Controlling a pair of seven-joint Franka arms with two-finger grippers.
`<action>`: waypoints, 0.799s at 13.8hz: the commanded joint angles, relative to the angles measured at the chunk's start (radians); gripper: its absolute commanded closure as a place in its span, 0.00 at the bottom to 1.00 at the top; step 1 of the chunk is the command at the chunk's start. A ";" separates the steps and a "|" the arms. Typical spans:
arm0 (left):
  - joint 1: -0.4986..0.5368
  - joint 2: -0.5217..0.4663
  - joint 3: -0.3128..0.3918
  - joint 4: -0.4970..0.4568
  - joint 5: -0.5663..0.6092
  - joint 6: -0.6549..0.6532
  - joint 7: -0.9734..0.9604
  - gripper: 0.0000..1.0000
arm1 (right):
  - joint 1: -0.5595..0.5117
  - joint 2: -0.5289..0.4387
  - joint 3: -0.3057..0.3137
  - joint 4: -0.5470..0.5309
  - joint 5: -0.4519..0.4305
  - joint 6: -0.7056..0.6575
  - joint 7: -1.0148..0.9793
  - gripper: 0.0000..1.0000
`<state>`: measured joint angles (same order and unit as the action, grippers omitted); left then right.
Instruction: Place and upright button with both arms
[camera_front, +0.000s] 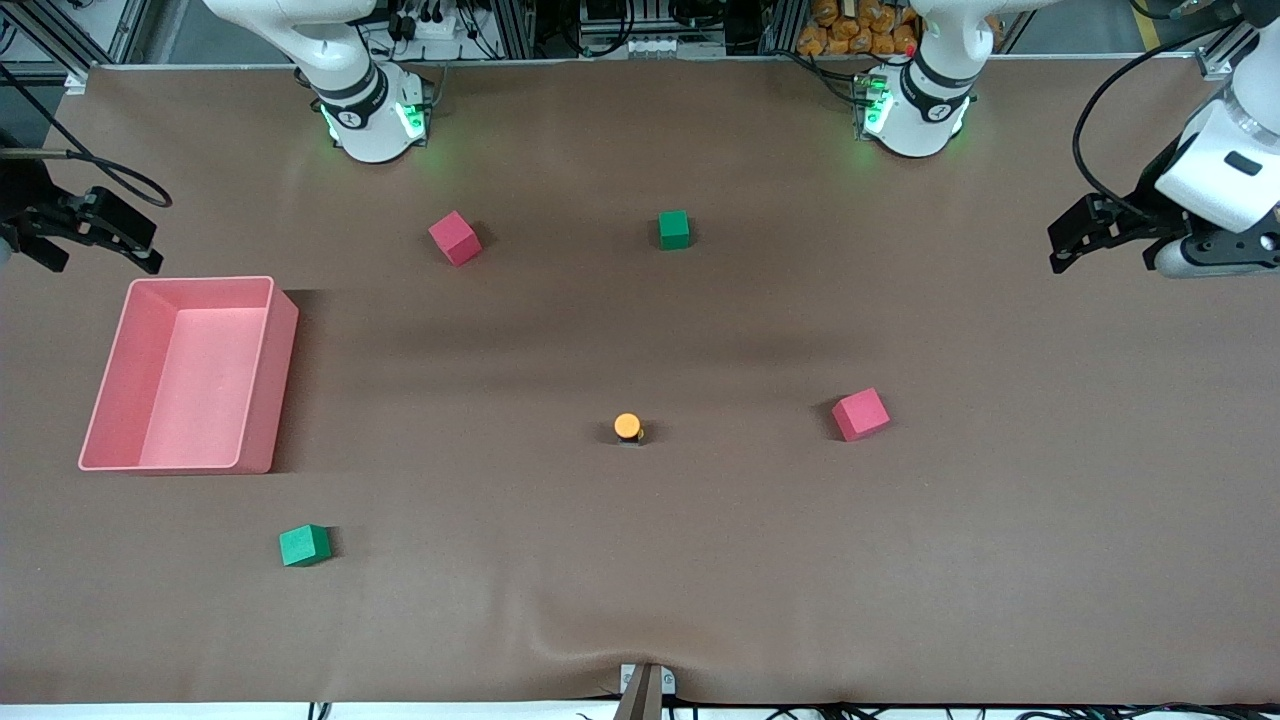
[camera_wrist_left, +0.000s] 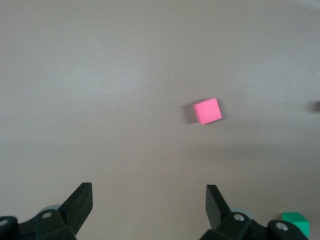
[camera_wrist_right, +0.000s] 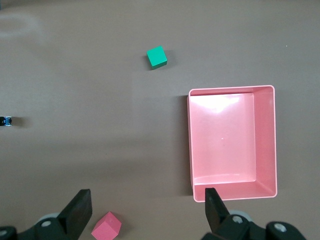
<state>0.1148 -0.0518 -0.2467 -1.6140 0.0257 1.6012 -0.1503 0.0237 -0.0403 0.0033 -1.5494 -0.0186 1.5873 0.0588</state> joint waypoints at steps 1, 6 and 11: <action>0.006 -0.005 -0.006 0.031 -0.017 -0.040 0.018 0.00 | 0.002 0.010 0.000 0.021 -0.008 -0.010 -0.005 0.00; 0.006 -0.007 -0.012 0.063 -0.017 -0.062 0.017 0.00 | 0.002 0.011 0.000 0.018 -0.008 -0.012 -0.005 0.00; 0.002 -0.005 -0.017 0.100 -0.009 -0.070 0.017 0.00 | 0.001 0.011 0.000 0.020 -0.008 -0.012 -0.005 0.00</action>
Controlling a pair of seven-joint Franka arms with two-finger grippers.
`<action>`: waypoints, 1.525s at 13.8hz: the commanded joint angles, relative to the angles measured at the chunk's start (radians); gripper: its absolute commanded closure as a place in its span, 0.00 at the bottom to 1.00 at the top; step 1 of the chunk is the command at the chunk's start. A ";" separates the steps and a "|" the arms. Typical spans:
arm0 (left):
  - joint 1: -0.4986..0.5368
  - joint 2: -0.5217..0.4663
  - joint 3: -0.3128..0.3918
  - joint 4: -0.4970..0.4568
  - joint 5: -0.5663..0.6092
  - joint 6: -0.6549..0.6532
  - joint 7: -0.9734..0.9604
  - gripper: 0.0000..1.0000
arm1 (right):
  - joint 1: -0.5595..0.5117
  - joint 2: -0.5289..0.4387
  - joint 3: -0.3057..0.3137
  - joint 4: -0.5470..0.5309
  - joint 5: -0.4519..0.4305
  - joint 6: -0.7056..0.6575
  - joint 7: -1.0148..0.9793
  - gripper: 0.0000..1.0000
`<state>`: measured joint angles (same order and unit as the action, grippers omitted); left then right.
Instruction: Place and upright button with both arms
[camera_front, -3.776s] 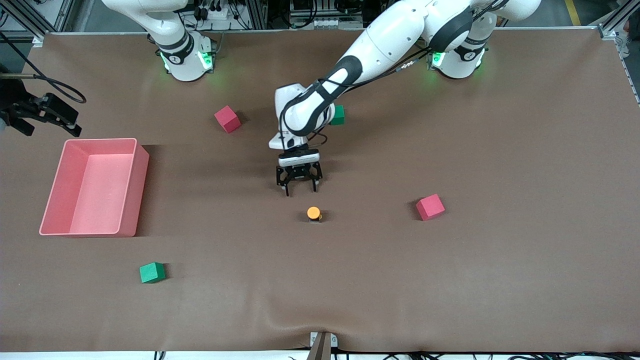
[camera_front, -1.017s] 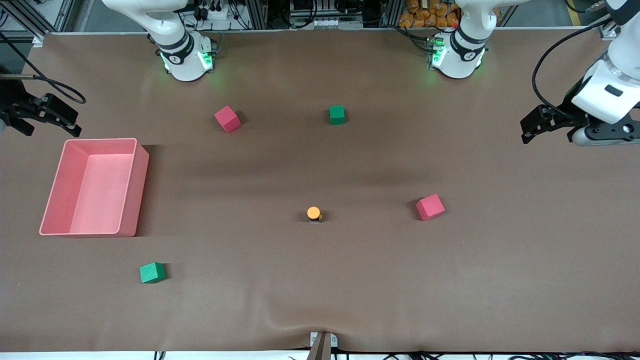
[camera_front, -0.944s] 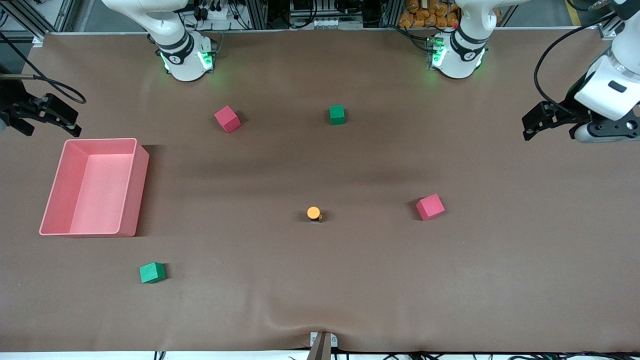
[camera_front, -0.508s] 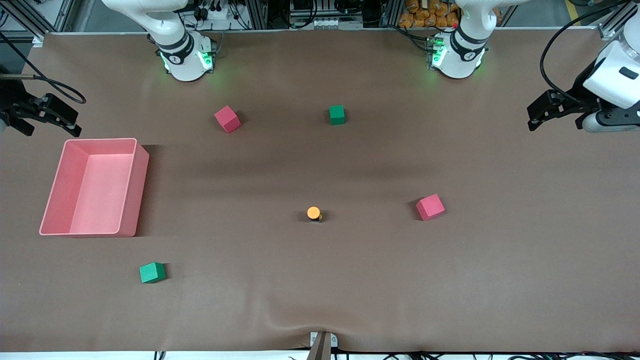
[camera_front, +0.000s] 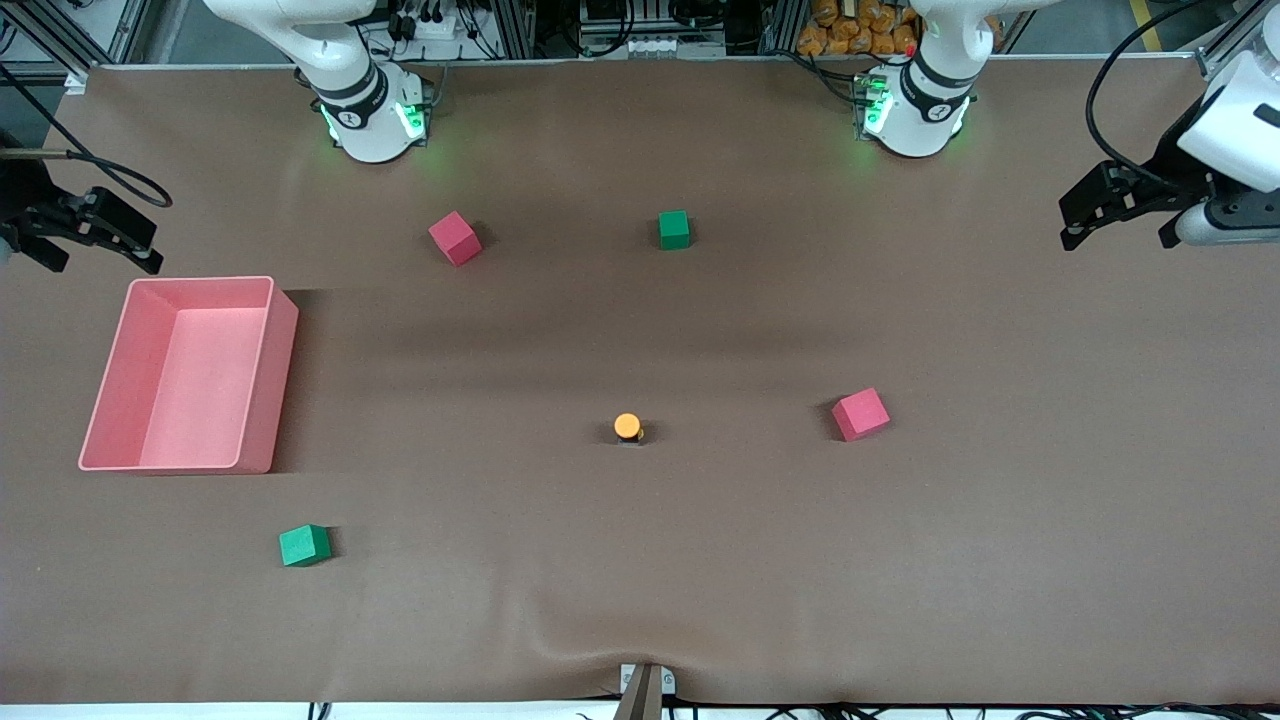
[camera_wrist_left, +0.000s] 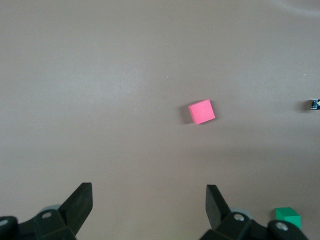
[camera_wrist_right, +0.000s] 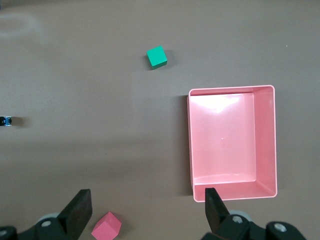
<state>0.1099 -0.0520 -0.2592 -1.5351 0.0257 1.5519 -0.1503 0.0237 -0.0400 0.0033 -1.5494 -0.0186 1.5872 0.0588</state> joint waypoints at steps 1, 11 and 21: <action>0.005 -0.003 0.000 0.024 -0.007 -0.021 0.017 0.00 | 0.001 0.011 0.000 0.018 -0.008 -0.012 -0.005 0.00; -0.268 -0.006 0.301 0.013 0.008 -0.055 0.094 0.00 | -0.001 0.009 0.000 0.018 -0.008 -0.012 -0.005 0.00; -0.265 -0.088 0.296 -0.132 -0.020 -0.047 0.090 0.00 | 0.001 0.009 0.000 0.018 -0.008 -0.021 -0.005 0.00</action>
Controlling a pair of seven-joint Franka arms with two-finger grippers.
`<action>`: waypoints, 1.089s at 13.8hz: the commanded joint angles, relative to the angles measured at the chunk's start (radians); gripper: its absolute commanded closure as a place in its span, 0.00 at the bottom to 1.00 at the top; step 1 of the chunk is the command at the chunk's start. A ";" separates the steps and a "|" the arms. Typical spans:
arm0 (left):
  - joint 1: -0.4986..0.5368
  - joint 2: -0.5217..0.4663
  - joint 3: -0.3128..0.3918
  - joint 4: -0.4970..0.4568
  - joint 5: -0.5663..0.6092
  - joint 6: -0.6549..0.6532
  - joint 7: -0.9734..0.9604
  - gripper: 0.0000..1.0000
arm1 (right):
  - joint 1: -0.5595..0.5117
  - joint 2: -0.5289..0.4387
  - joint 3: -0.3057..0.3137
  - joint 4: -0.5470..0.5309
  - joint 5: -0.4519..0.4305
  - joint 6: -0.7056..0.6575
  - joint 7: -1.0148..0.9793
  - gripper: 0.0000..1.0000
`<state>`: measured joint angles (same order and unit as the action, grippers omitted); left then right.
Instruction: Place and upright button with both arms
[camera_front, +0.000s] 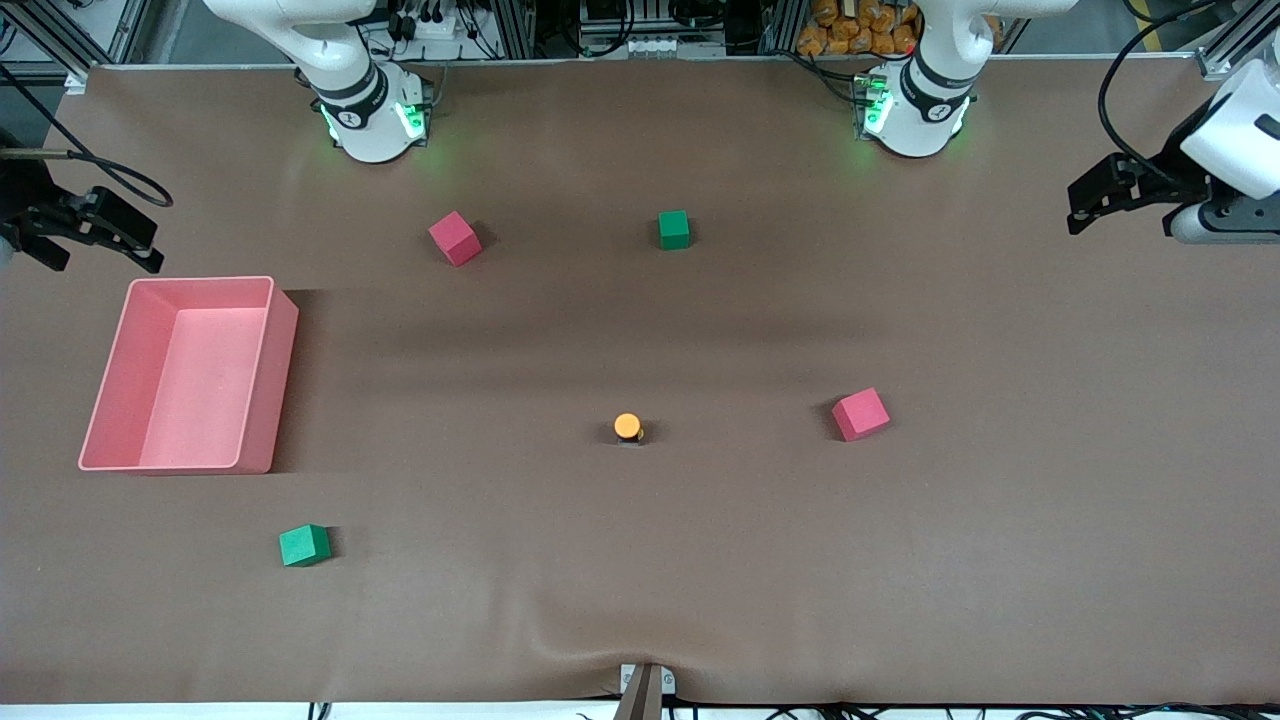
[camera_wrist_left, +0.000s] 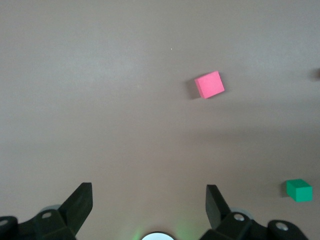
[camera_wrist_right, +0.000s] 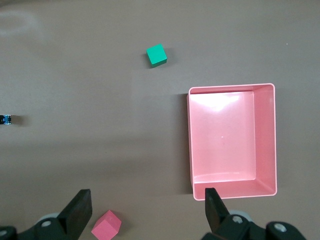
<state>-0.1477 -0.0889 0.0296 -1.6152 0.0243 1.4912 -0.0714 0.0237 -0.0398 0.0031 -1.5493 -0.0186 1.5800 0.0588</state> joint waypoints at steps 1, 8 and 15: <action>-0.007 -0.048 0.009 -0.045 -0.018 0.014 0.013 0.00 | 0.001 0.011 0.000 0.018 -0.008 -0.014 -0.005 0.00; -0.007 -0.015 0.007 0.017 -0.018 0.009 0.001 0.00 | 0.001 0.011 0.000 0.018 -0.008 -0.015 -0.005 0.00; -0.007 -0.017 0.009 0.023 -0.018 -0.028 0.015 0.00 | 0.001 0.011 0.000 0.018 -0.008 -0.015 -0.005 0.00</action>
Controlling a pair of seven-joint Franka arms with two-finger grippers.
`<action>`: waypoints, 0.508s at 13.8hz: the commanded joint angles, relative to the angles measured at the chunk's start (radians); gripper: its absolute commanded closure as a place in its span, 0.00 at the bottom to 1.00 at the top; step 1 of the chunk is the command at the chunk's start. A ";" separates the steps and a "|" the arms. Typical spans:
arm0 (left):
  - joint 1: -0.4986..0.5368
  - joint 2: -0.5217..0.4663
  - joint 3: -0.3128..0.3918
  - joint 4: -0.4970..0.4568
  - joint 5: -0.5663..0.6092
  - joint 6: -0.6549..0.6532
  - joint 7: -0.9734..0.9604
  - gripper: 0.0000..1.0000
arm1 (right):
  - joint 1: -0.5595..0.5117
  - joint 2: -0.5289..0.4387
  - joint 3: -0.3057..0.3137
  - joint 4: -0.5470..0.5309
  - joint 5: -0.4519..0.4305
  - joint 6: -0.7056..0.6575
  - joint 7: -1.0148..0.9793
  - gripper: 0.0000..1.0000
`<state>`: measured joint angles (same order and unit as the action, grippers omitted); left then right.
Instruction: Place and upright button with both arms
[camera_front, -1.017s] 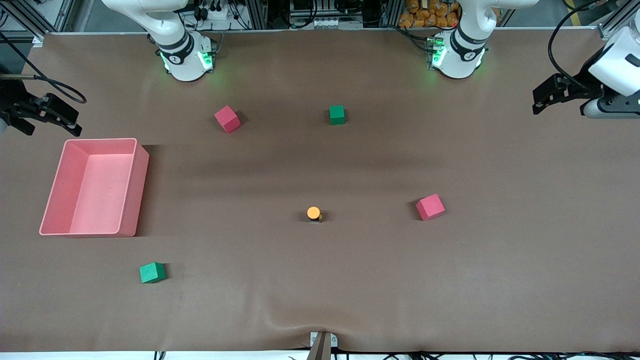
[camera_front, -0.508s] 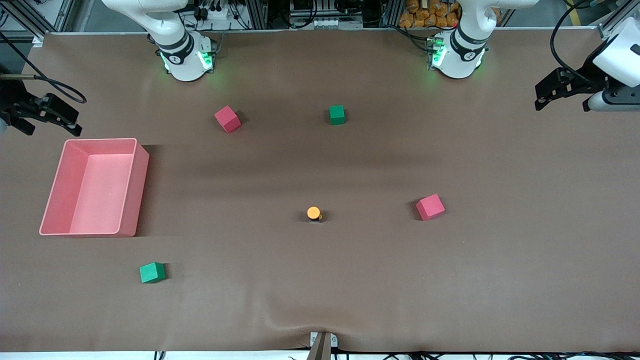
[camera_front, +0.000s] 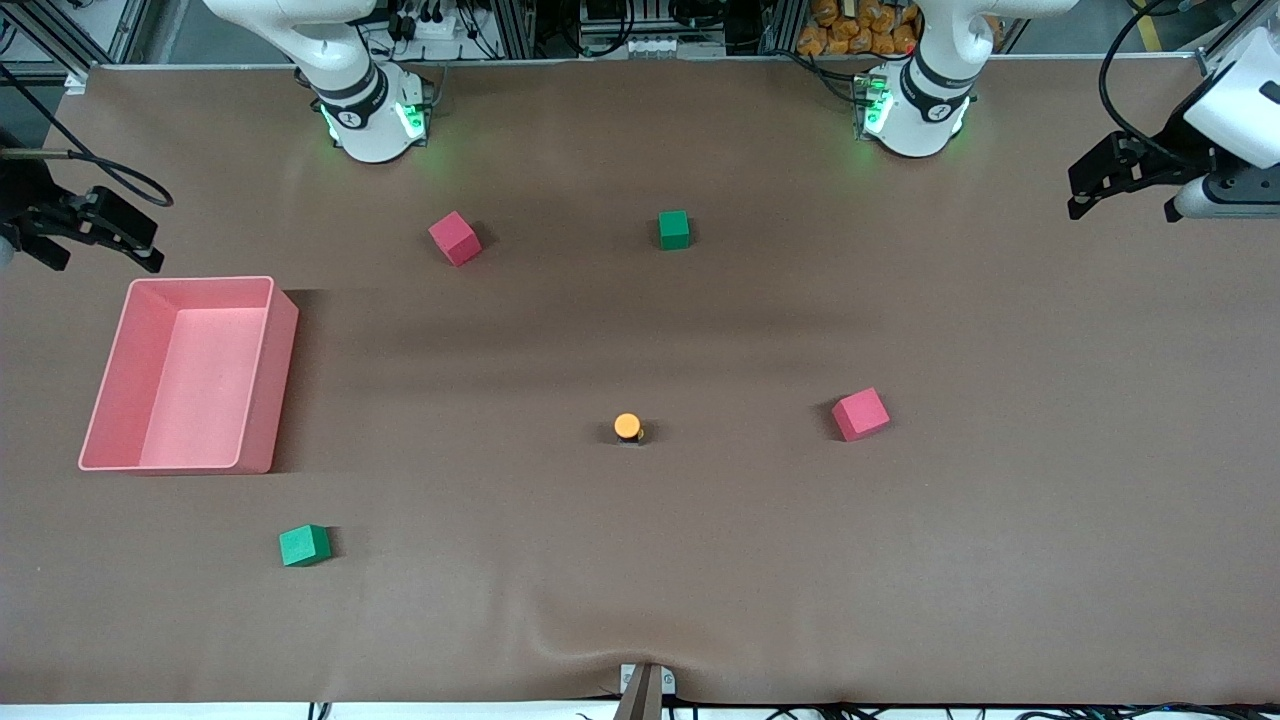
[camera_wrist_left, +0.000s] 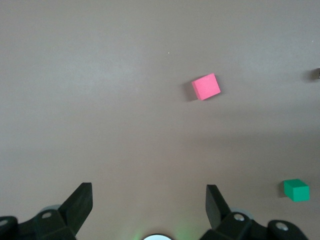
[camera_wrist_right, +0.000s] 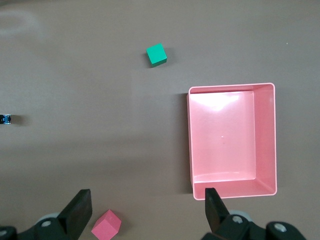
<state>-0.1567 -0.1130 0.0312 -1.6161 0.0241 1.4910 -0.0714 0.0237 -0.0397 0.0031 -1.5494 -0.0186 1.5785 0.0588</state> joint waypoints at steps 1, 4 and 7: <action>0.003 0.009 0.007 0.024 -0.018 -0.028 0.015 0.00 | 0.001 0.011 0.000 0.020 -0.008 -0.012 -0.005 0.00; 0.006 0.009 0.009 0.024 -0.019 -0.028 0.013 0.00 | -0.001 0.011 0.000 0.020 -0.008 -0.012 -0.007 0.00; 0.006 0.009 0.009 0.024 -0.019 -0.029 0.013 0.00 | 0.001 0.015 0.000 0.023 -0.008 -0.012 -0.005 0.00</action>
<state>-0.1545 -0.1129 0.0371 -1.6161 0.0241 1.4851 -0.0714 0.0237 -0.0396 0.0031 -1.5493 -0.0186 1.5785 0.0588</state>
